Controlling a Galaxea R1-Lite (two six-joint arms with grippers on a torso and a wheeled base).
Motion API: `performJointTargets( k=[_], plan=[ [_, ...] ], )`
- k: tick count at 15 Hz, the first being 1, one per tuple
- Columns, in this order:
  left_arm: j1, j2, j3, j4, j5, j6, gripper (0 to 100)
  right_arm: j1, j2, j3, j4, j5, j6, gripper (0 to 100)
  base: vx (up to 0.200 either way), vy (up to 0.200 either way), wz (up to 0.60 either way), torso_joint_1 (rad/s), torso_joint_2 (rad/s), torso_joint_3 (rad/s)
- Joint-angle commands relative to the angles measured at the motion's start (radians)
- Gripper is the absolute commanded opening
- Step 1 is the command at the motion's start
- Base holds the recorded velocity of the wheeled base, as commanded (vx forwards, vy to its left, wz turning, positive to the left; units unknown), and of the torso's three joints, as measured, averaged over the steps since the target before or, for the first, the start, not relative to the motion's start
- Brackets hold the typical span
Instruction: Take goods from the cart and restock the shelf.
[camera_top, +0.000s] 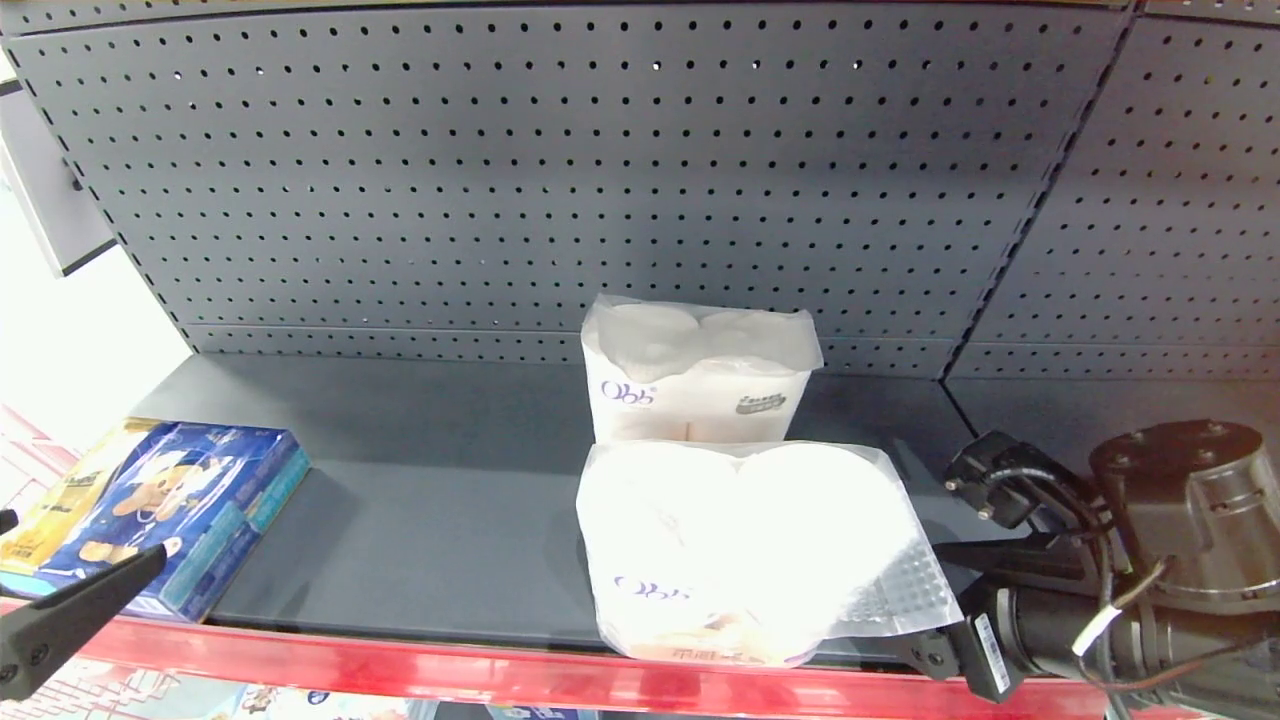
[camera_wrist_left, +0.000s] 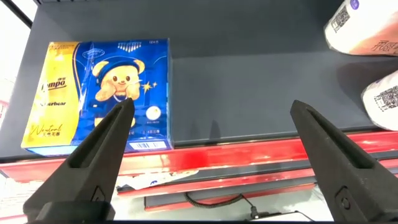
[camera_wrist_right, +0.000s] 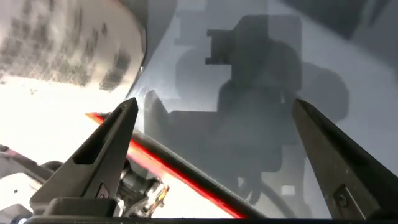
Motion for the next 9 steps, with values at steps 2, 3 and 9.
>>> performJointTargets(
  k=[2, 3, 9],
  plan=[
    [0.0, 0.005, 0.002, 0.0, 0.0, 0.0, 100, 0.004, 0.006, 0.008, 0.0, 0.0, -0.001, 100, 0.0, 0.0, 0.0, 0.0, 0.0, 0.0],
    [0.0, 0.005, 0.002, -0.001, -0.003, 0.0, 100, 0.004, 0.014, 0.005, 0.0, 0.0, -0.001, 100, 0.0, 0.0, 0.0, 0.0, 0.0, 0.0],
    [0.0, 0.005, 0.003, 0.0, -0.004, 0.0, 100, 0.025, 0.054, -0.014, -0.009, 0.002, -0.006, 100, 0.0, 0.0, 0.0, 0.0, 0.0, 0.0]
  ],
)
